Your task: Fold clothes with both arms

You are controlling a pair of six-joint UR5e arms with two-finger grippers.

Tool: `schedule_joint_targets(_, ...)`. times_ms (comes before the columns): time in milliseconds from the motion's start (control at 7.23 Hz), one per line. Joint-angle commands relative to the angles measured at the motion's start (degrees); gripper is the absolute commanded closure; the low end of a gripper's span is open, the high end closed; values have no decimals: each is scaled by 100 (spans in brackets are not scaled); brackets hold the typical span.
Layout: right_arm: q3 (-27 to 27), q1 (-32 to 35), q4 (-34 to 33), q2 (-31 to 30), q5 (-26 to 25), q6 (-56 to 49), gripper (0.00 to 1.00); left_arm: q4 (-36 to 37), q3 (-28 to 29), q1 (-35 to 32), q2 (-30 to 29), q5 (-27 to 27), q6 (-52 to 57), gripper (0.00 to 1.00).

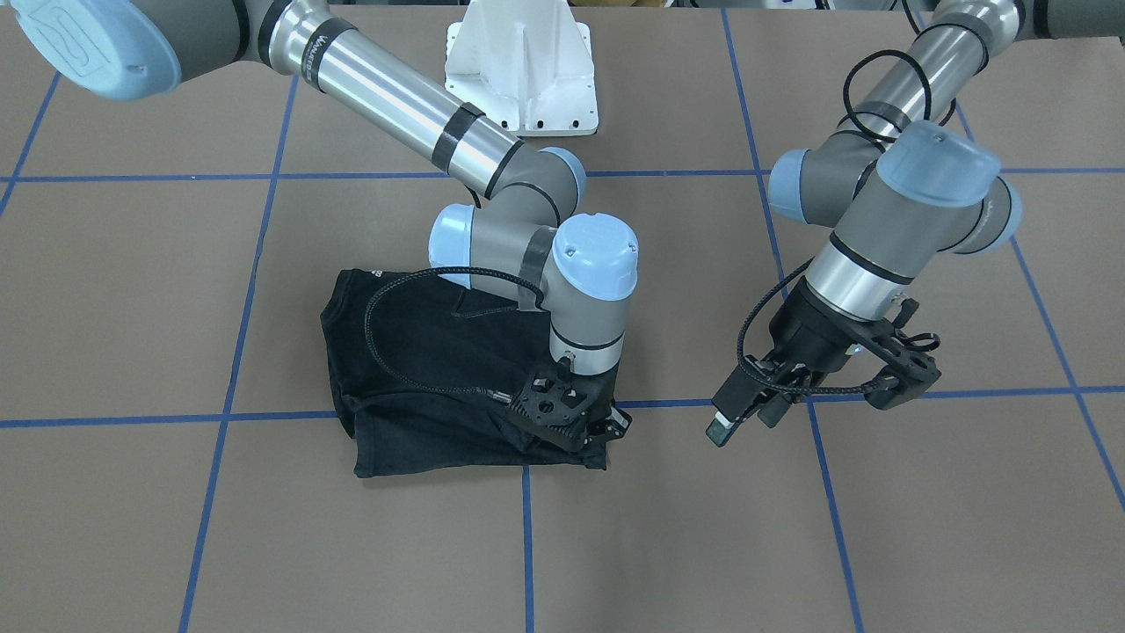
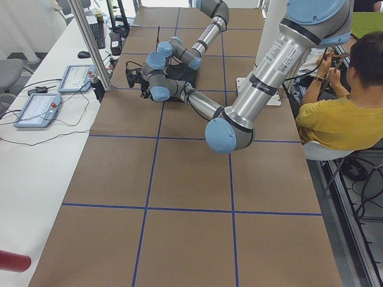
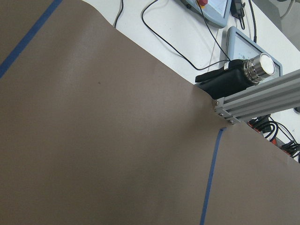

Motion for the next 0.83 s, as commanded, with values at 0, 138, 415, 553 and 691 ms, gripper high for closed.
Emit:
schedule_joint_targets(0,-617,50,695,300,-384,691,100,15,-48,1,22,3,-3,0)
schedule_joint_targets(138,-617,181,826,397,-376,1197,100,23,-65,1,13,3,-3,0)
schedule_joint_targets(415,-530,593,801,398,349,1063,100,32,-109,-7,13,-5,6,0)
schedule_joint_targets(553,-25,778,488,180,946,426,64,32,-109,-16,13,-31,14,0)
schedule_joint_targets(691,1111,884,-534,-353,1126,81,1,50,-144,-34,22,-93,484,0)
